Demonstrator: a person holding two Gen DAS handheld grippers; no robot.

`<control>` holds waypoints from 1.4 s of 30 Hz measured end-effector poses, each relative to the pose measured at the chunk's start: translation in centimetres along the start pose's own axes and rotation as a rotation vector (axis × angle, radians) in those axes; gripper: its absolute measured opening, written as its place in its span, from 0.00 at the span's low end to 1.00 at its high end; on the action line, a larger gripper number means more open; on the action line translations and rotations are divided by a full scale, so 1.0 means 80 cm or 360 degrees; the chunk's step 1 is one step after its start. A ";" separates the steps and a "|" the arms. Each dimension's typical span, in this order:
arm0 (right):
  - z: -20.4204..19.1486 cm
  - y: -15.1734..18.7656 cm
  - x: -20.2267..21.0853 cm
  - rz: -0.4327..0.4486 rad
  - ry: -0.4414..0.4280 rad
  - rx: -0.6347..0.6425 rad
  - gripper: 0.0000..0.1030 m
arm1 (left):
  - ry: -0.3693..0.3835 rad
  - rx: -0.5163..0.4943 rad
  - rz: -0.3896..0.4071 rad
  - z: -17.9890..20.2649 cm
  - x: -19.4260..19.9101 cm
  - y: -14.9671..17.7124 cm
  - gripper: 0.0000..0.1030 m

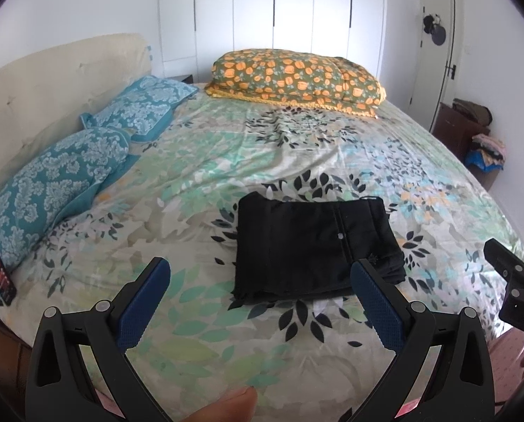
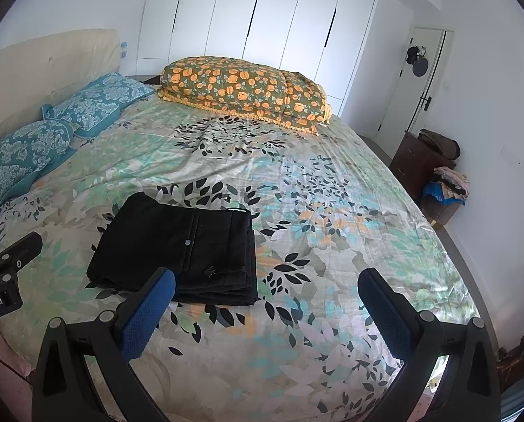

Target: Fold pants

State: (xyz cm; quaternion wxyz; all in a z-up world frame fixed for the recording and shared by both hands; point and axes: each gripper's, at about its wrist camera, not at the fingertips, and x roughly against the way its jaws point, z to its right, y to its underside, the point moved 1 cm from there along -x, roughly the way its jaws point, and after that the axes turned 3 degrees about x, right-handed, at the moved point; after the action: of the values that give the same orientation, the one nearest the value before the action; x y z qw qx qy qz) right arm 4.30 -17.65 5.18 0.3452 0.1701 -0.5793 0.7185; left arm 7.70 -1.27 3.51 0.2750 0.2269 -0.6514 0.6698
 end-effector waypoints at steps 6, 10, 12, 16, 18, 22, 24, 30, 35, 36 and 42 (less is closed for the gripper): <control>-0.004 0.000 -0.001 -0.0008 -0.0009 0.0007 1.00 | -0.0109 -0.0046 -0.0022 0.000 0.000 0.000 1.00; -0.005 0.000 -0.002 -0.0011 -0.0015 0.0007 1.00 | -0.0099 -0.0034 -0.0092 0.001 -0.009 0.008 0.99; -0.005 0.001 -0.002 -0.0013 -0.0014 0.0007 1.00 | -0.0149 -0.0042 -0.0113 0.001 -0.013 0.011 0.99; -0.007 0.001 -0.003 -0.0018 -0.0017 0.0008 1.00 | -0.0104 0.0009 -0.0178 0.000 -0.021 0.014 1.00; -0.009 0.002 -0.004 -0.0021 -0.0020 0.0010 1.00 | -0.0090 0.0031 -0.0190 -0.001 -0.023 0.015 0.99; -0.010 0.004 -0.005 -0.0026 -0.0025 0.0010 1.00 | -0.0120 0.0038 -0.0157 -0.003 -0.021 0.015 1.00; -0.010 0.004 -0.005 -0.0027 -0.0026 0.0008 1.00 | -0.0105 0.0022 -0.0156 -0.002 -0.020 0.013 1.00; -0.012 0.005 -0.006 -0.0034 -0.0034 0.0010 1.00 | -0.0173 -0.0125 -0.0142 0.007 -0.020 0.017 1.00; -0.012 0.008 -0.009 -0.0046 -0.0037 0.0002 1.00 | -0.0166 -0.0087 -0.0147 0.006 -0.020 0.014 1.00; -0.012 0.009 -0.009 -0.0049 -0.0040 0.0001 1.00 | -0.0166 -0.0083 -0.0140 0.005 -0.018 0.013 1.00; -0.008 0.011 -0.014 -0.0065 -0.0068 -0.0014 1.00 | -0.0171 -0.0094 -0.0134 0.008 -0.017 0.013 0.99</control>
State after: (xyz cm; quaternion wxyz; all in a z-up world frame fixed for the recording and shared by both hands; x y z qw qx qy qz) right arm 4.62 -17.43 3.64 0.3480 0.1957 -0.5862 0.7049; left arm 7.99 -2.03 1.91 0.2741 0.2813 -0.6745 0.6251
